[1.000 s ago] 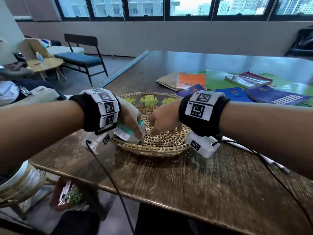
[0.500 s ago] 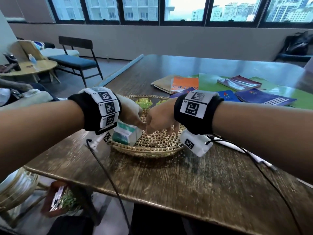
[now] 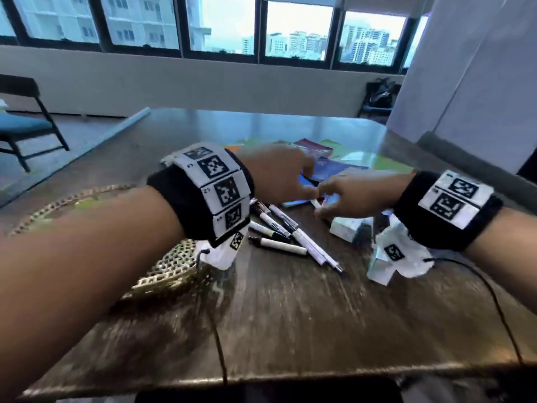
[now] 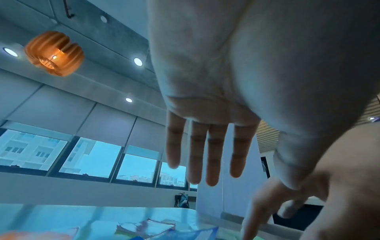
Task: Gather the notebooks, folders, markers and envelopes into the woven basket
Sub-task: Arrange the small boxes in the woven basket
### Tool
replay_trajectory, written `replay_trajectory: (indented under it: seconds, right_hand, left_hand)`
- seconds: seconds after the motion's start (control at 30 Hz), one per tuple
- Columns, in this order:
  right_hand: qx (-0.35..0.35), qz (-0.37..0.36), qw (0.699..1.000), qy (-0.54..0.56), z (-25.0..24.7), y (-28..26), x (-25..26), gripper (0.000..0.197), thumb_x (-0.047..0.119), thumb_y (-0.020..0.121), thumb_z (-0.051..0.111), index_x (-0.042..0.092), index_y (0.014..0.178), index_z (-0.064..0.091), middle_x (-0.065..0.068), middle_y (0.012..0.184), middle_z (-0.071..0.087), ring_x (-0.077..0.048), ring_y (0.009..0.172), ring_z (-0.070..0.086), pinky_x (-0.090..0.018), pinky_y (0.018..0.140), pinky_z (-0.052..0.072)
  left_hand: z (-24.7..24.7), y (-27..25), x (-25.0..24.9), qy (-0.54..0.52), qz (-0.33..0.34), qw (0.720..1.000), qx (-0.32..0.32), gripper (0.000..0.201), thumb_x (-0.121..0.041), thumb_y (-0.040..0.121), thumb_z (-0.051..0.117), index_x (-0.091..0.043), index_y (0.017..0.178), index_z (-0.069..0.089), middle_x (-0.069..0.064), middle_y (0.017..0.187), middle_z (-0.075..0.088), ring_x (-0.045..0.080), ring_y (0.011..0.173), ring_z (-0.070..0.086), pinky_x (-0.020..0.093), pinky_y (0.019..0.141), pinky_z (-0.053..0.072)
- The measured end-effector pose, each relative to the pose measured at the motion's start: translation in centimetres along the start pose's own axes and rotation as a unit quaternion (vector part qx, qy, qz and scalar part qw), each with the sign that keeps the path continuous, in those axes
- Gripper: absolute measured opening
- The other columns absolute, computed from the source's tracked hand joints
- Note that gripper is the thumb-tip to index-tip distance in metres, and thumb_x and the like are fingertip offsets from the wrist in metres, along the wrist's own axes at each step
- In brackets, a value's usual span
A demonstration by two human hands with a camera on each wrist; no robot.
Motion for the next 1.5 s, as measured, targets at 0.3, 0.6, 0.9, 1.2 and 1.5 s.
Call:
replay_trajectory:
  seconds: [0.3, 0.6, 0.9, 1.2, 1.5]
  right_hand:
    - [0.105, 0.088, 0.987, 0.079, 8.8, -4.6, -8.2, 0.018, 0.048, 0.095, 0.062, 0.032, 0.101, 0.055, 0.007, 0.094, 0.059, -0.017, 0.083, 0.062, -0.02, 0.062, 0.046]
    - [0.028, 0.112, 0.981, 0.153, 9.1, -3.7, -8.8, 0.015, 0.033, 0.087, 0.066, 0.019, 0.088, 0.066, -0.003, 0.083, 0.07, -0.019, 0.068, 0.065, -0.025, 0.057, 0.049]
    - [0.005, 0.106, 0.987, 0.124, 7.9, -2.9, -9.5, 0.029, 0.015, 0.092, 0.053, 0.025, 0.116, 0.065, -0.006, 0.118, 0.066, -0.025, 0.107, 0.064, -0.03, 0.084, 0.051]
    - [0.015, 0.034, 0.996, 0.075, 8.1, 2.0, -7.2, 0.05, 0.036, 0.096, 0.059, 0.018, 0.142, 0.049, -0.008, 0.139, 0.055, -0.027, 0.132, 0.048, -0.035, 0.105, 0.042]
    - [0.04, -0.013, 0.998, -0.054, 9.1, 6.1, -8.9, 0.056, 0.047, 0.085, 0.069, 0.036, 0.133, 0.044, -0.003, 0.106, 0.035, -0.024, 0.096, 0.049, -0.033, 0.075, 0.042]
  left_hand:
    - [10.2, 6.2, -8.5, -0.038, 0.06, 0.991, 0.112, 0.063, -0.049, 0.093, 0.06, -0.014, 0.142, 0.046, 0.01, 0.142, 0.052, 0.028, 0.128, 0.049, 0.031, 0.093, 0.04]
    - [13.8, 6.0, -13.0, -0.148, 0.077, 0.976, 0.141, 0.078, -0.055, 0.078, 0.076, -0.011, 0.136, 0.047, 0.005, 0.123, 0.061, 0.023, 0.11, 0.06, 0.032, 0.094, 0.047]
    - [13.1, 5.0, -11.7, -0.093, 0.064, 0.985, 0.128, 0.045, -0.023, 0.088, 0.07, -0.006, 0.126, 0.053, 0.011, 0.116, 0.063, 0.023, 0.092, 0.056, 0.028, 0.075, 0.041]
    - [12.5, 5.5, -8.1, -0.076, 0.031, 0.988, 0.129, 0.044, -0.029, 0.089, 0.066, -0.006, 0.125, 0.055, 0.008, 0.11, 0.057, 0.02, 0.087, 0.046, 0.025, 0.07, 0.032]
    - [13.4, 9.2, -6.5, -0.098, 0.064, 0.976, 0.184, 0.053, -0.04, 0.09, 0.06, -0.026, 0.139, 0.047, 0.002, 0.118, 0.056, 0.017, 0.094, 0.046, 0.025, 0.078, 0.034]
Point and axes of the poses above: each hand's wrist, its own y-axis towards the middle knuckle, its own z-axis out of the palm, x = y × z, the point moved 9 cm from there along y, towards the middle knuckle
